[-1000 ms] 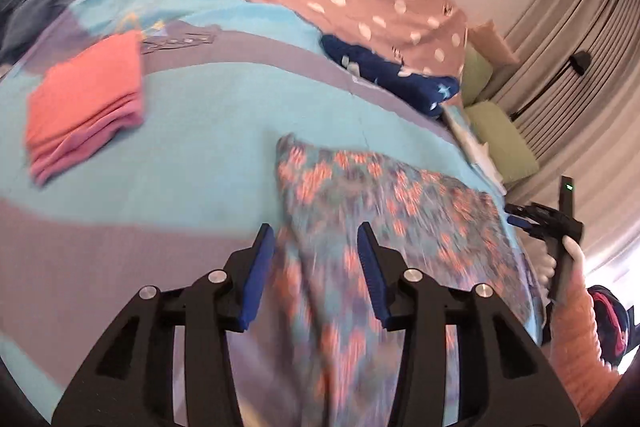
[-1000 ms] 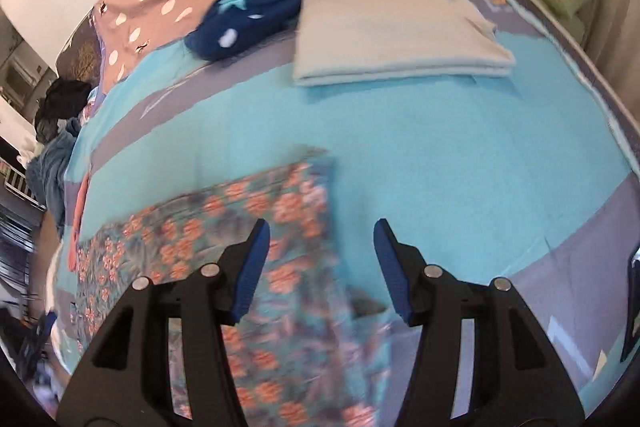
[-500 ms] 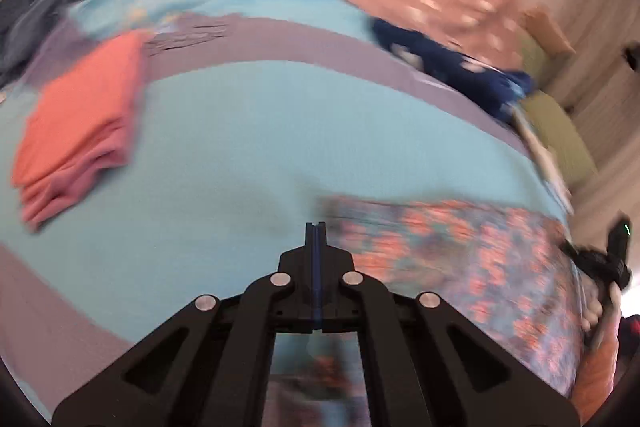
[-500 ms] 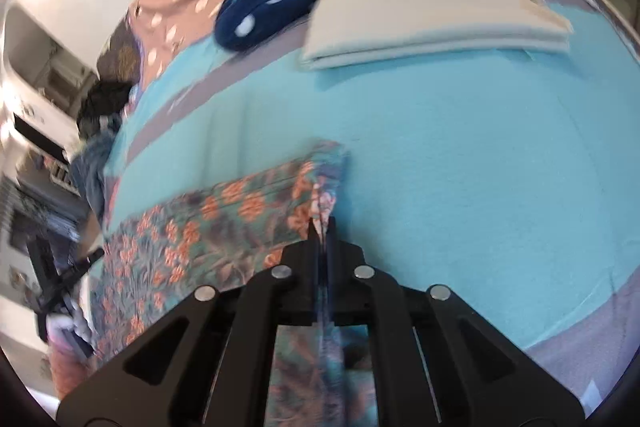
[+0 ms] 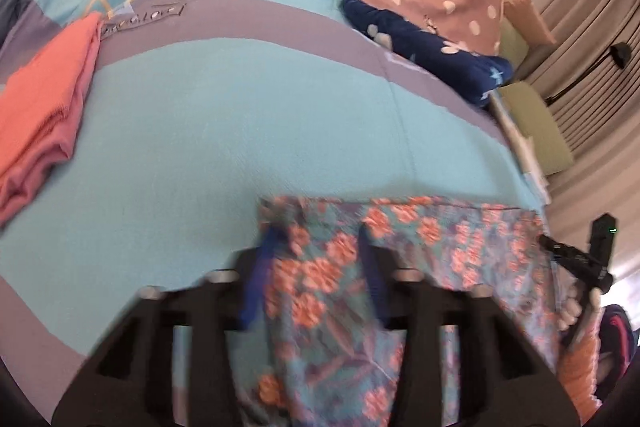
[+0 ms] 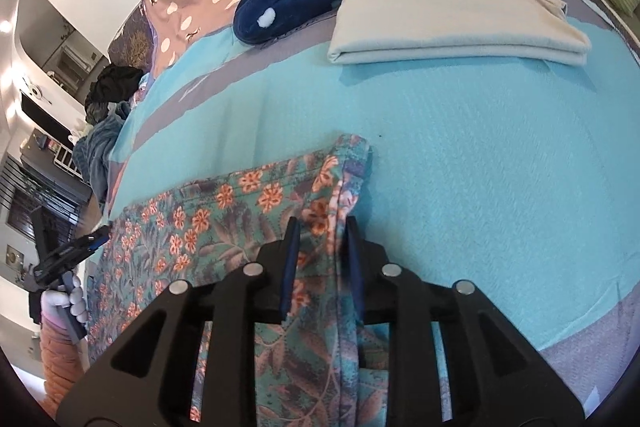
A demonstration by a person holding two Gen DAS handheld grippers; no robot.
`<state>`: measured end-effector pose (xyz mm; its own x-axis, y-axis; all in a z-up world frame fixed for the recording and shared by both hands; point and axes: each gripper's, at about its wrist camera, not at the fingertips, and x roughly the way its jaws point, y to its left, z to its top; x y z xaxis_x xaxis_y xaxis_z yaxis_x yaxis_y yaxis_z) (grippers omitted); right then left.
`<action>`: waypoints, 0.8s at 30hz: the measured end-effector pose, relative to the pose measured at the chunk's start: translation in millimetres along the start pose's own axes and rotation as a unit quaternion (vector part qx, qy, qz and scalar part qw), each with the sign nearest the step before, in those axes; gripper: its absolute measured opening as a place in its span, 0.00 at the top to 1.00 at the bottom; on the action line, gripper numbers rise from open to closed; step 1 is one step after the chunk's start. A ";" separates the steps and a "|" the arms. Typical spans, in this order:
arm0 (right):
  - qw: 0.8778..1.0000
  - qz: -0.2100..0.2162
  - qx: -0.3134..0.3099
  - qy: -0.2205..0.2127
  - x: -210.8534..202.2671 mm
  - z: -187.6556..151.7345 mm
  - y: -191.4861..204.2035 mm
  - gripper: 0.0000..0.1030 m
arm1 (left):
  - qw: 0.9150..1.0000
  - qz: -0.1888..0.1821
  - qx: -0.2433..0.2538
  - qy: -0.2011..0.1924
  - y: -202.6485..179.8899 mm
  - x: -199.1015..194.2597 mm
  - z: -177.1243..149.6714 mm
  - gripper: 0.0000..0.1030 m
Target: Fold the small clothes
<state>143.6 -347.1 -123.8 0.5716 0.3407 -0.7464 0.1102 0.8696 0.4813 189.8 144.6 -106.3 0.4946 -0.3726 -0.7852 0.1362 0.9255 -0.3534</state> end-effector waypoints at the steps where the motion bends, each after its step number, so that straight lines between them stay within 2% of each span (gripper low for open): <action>1: 1.000 -0.006 0.004 -0.004 -0.9 0.2 -1.8 0.91 | 1.000 0.003 -0.008 -0.006 3.6 -1.0 2.6 1.00; 2: 1.000 -0.012 0.014 -0.013 -4.4 0.6 -6.2 0.97 | 1.000 -0.009 -0.022 -0.021 6.5 -6.8 4.1 1.00; 4: 0.999 0.011 0.041 -0.025 -11.3 0.7 -18.4 0.97 | 0.997 -0.004 -0.009 -0.070 7.7 -25.5 3.9 1.00; 5: 0.998 0.012 0.051 -0.024 -10.5 1.1 -23.0 0.97 | 0.997 -0.002 -0.004 -0.076 10.2 -27.5 3.7 1.00; 7: 0.999 0.000 0.048 -0.010 -2.2 1.0 -24.0 0.96 | 0.998 -0.005 -0.022 -0.054 22.6 -20.1 3.7 1.00; 9: 0.999 -0.013 0.039 -0.012 -1.9 0.0 -18.6 0.96 | 0.999 -0.008 -0.015 -0.049 22.0 -17.7 0.8 1.00; 10: 0.999 -0.012 0.037 -0.013 -5.7 0.0 -15.8 0.89 | 0.999 -0.001 -0.014 -0.050 20.6 -19.3 0.0 0.99; 11: 0.999 -0.014 0.038 -0.016 -10.3 -0.2 -14.0 0.76 | 0.998 0.002 -0.016 -0.054 20.1 -23.3 -0.9 0.99; 13: 0.998 -0.030 0.036 -0.034 -27.5 -2.1 -8.6 0.69 | 0.997 0.011 -0.020 -0.068 18.2 -37.2 -2.3 0.97; 16: 0.996 -0.063 0.007 -0.064 -60.0 -6.8 10.4 0.69 | 0.995 0.014 0.001 -0.098 4.6 -70.5 -9.4 0.79; 18: 0.994 -0.068 -0.021 -0.084 -79.7 -11.7 28.9 0.68 | 0.994 -0.003 0.018 -0.111 -6.9 -89.1 -18.0 0.74; 20: 0.992 -0.071 -0.041 -0.094 -92.6 -18.2 46.2 0.60 | 0.993 -0.016 0.027 -0.114 -16.6 -101.4 -30.6 0.59; 24: 0.994 -0.037 -0.062 -0.087 -109.3 -49.2 67.6 0.59 | 0.992 -0.042 0.038 -0.112 -30.5 -123.0 -74.3 0.54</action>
<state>48.6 -307.9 -32.3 0.6992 0.2171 -0.6811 0.0618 0.9308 0.3601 61.0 157.1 -36.7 0.6564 -0.4324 -0.6182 0.2460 0.8974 -0.3663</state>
